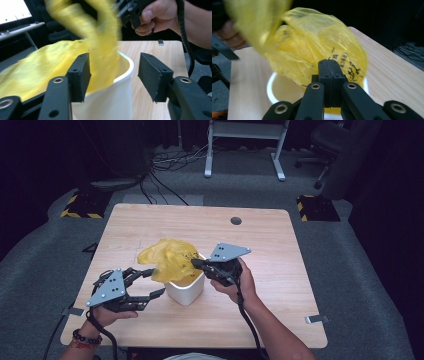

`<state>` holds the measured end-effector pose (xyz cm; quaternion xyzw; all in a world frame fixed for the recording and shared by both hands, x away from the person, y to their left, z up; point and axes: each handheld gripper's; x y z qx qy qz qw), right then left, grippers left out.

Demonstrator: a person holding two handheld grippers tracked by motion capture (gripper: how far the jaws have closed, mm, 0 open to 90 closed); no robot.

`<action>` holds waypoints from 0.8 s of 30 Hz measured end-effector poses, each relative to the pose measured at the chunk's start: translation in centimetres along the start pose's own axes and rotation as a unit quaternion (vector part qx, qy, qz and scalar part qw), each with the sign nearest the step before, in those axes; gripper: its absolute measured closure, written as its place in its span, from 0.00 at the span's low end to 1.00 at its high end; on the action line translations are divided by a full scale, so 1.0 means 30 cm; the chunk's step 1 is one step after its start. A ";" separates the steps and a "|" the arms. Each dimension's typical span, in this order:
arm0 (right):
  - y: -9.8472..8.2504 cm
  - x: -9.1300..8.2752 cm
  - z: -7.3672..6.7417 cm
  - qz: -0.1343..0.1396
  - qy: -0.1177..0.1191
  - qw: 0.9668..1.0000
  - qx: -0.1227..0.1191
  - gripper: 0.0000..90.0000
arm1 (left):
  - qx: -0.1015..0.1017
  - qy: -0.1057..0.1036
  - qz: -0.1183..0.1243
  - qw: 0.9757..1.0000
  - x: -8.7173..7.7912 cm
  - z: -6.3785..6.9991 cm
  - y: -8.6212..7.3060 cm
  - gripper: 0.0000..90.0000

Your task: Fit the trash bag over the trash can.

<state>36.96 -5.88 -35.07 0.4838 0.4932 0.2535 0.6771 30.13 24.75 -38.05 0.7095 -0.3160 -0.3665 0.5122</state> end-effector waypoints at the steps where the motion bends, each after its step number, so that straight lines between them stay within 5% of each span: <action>1: -0.009 -0.009 0.005 0.002 -0.004 1.000 0.006 1.00 | -0.006 0.004 0.004 1.000 -0.010 -0.004 -0.002 0.44; 5: -0.046 -0.031 0.018 0.001 0.009 0.999 0.031 1.00 | -0.037 0.013 0.020 0.999 -0.031 -0.024 -0.013 0.40; 11: -0.077 -0.002 -0.001 -0.013 0.020 0.999 0.034 1.00 | -0.007 -0.020 0.014 1.000 0.031 0.045 0.043 0.31; 16: -0.079 0.009 -0.031 -0.002 0.025 1.000 0.010 1.00 | -0.032 -0.016 -0.010 0.999 0.095 0.033 0.075 0.30; 17: -0.082 0.008 -0.035 -0.001 0.024 1.000 0.006 1.00 | -0.034 -0.019 -0.015 0.999 0.099 0.026 0.075 0.33; 19: -0.089 0.002 -0.039 0.001 0.020 1.000 0.002 1.00 | -0.017 -0.012 -0.014 1.000 0.095 0.024 0.070 0.61; 21: -0.096 -0.007 -0.035 0.004 0.012 1.000 0.005 1.00 | 0.007 -0.026 -0.012 1.000 0.077 0.027 0.063 0.80; 24: -0.108 -0.023 -0.022 0.012 -0.001 1.000 0.020 1.00 | 0.041 -0.042 -0.011 0.998 0.036 0.039 0.051 0.95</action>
Point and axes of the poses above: each handheld gripper's, and its own axes: x roughly forward along the jaws, y roughly out of its top, z roughly to its right, and after that the axes turned 3 degrees about y, right-handed
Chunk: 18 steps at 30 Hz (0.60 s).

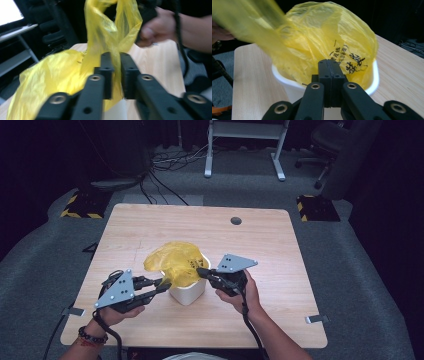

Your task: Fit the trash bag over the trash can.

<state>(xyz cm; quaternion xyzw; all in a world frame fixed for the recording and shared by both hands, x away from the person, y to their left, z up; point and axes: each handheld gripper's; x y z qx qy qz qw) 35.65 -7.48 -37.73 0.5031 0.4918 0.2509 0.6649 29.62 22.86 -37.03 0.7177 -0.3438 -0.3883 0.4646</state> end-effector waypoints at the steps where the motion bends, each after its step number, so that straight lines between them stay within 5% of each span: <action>1: -0.003 -0.006 0.004 0.003 -0.001 1.000 0.005 1.00 | 0.002 0.001 0.001 1.000 -0.016 0.002 -0.005 0.98; 5: -0.018 -0.028 0.002 0.012 -0.005 1.000 0.015 1.00 | 0.013 -0.021 -0.014 1.000 -0.061 0.009 -0.035 1.00; 8: -0.030 -0.043 -0.006 0.011 -0.006 1.000 0.013 1.00 | 0.044 -0.038 -0.053 0.997 -0.059 0.048 -0.066 1.00; 12: -0.041 -0.050 -0.021 0.006 -0.004 1.000 0.004 0.98 | 0.051 -0.027 -0.090 0.994 -0.026 0.074 -0.110 0.99; 18: -0.007 -0.057 -0.041 0.015 -0.009 0.999 -0.037 0.70 | 0.044 -0.003 -0.113 0.993 0.028 0.061 -0.141 1.00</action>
Point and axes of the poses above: each handheld gripper's, and its own axes: x roughly forward along the jaws, y roughly out of its top, z roughly to its right, and after that the axes turned 3 degrees about y, right-handed
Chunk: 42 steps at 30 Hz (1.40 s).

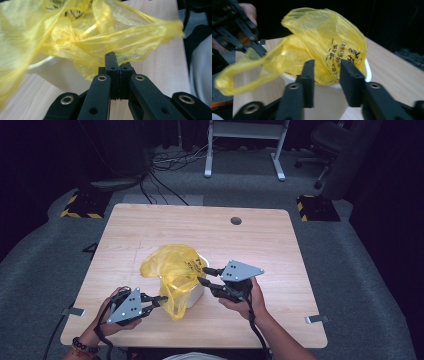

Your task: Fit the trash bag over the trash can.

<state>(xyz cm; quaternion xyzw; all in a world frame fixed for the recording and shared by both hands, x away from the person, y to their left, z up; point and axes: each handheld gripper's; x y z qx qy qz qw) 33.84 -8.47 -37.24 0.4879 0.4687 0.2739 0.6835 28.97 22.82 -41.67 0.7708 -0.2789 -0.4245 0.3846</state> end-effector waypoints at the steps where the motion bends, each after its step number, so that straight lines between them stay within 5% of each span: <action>1: 0.011 0.001 -0.007 0.001 -0.002 1.000 -0.009 0.63 | -0.004 -0.002 0.000 1.000 0.008 -0.004 -0.003 1.00; 5: 0.054 0.030 -0.038 -0.010 -0.002 0.999 -0.046 0.51 | -0.009 -0.003 -0.006 1.000 0.031 -0.016 -0.004 1.00; 8: 0.084 0.065 -0.050 -0.020 0.000 0.998 -0.052 0.45 | -0.009 -0.002 -0.006 1.000 0.042 -0.023 -0.005 1.00; 12: 0.116 0.130 -0.064 -0.064 -0.010 0.995 -0.072 0.46 | -0.015 0.005 -0.007 1.000 0.054 -0.025 -0.011 1.00; 14: 0.118 0.155 -0.057 -0.082 -0.017 0.994 -0.064 0.58 | -0.017 0.006 -0.009 1.000 0.058 -0.027 -0.015 1.00; 17: 0.106 0.154 -0.050 -0.095 -0.035 0.992 -0.070 0.89 | -0.023 0.013 -0.012 1.000 0.057 -0.029 -0.021 1.00; 19: 0.093 0.124 -0.044 -0.079 -0.036 0.994 -0.059 0.99 | -0.029 0.018 -0.013 0.999 0.054 -0.031 -0.029 1.00; 29: 0.011 -0.001 -0.008 -0.022 -0.048 0.999 -0.001 1.00 | -0.061 0.037 0.000 0.997 0.022 -0.047 -0.048 1.00; 38: -0.075 -0.025 0.012 0.013 -0.039 0.998 0.048 0.99 | -0.084 0.036 0.016 0.996 0.017 -0.052 -0.060 1.00; 42: -0.137 -0.021 0.005 0.031 -0.013 0.995 0.089 0.99 | -0.096 0.020 0.026 0.995 0.022 -0.049 -0.067 0.97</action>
Point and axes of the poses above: each handheld gripper's, and its own axes: x roughly forward along the jaws, y roughly out of its top, z roughly to its right, and after that the axes turned 3 degrees about y, right-handed
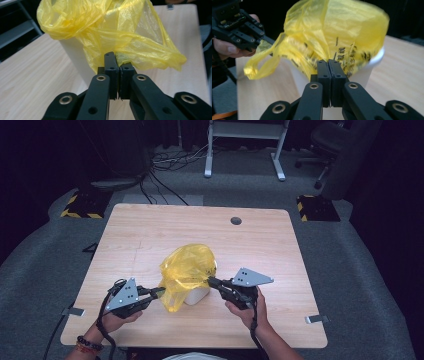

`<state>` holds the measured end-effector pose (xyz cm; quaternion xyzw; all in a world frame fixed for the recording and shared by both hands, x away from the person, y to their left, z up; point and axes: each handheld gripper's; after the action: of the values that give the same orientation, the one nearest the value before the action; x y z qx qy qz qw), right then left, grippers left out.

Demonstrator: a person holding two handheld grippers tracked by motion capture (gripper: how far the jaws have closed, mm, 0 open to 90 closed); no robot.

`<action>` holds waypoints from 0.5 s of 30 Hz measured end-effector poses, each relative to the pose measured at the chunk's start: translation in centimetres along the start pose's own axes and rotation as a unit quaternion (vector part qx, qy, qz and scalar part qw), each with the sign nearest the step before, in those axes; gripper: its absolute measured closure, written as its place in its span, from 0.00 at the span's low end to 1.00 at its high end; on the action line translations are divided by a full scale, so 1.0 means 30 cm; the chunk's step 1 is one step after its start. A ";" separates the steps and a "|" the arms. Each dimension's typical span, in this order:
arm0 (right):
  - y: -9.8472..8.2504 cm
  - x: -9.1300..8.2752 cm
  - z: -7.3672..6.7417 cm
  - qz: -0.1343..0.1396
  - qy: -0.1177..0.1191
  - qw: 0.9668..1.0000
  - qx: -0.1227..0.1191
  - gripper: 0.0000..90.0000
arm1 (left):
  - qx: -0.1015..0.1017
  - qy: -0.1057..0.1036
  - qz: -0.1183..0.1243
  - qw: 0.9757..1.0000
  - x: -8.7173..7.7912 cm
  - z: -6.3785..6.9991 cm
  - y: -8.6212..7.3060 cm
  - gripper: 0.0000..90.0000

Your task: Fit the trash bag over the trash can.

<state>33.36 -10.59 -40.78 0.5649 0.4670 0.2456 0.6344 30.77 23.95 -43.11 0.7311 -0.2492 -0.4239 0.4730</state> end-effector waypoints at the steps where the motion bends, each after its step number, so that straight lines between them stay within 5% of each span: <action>1: -0.017 0.000 0.002 0.000 0.005 1.000 0.008 0.99 | -0.003 -0.001 -0.001 1.000 0.005 0.002 -0.001 0.97; 5: -0.040 0.000 0.008 0.006 -0.004 1.000 0.011 1.00 | 0.005 -0.007 -0.020 1.000 0.040 0.011 -0.001 0.97; 15: -0.076 0.020 -0.006 -0.016 -0.034 0.999 -0.029 0.94 | 0.012 -0.002 -0.049 0.999 0.089 0.022 -0.010 0.98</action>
<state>32.96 -10.55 -43.12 0.5466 0.4470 0.2300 0.6697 31.59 21.71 -44.53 0.7473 -0.2195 -0.4450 0.4420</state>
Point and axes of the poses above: each handheld gripper's, and its own axes: x roughly forward along the jaws, y roughly out of its top, z roughly to its right, and after that the axes turned 3 degrees about y, right-handed
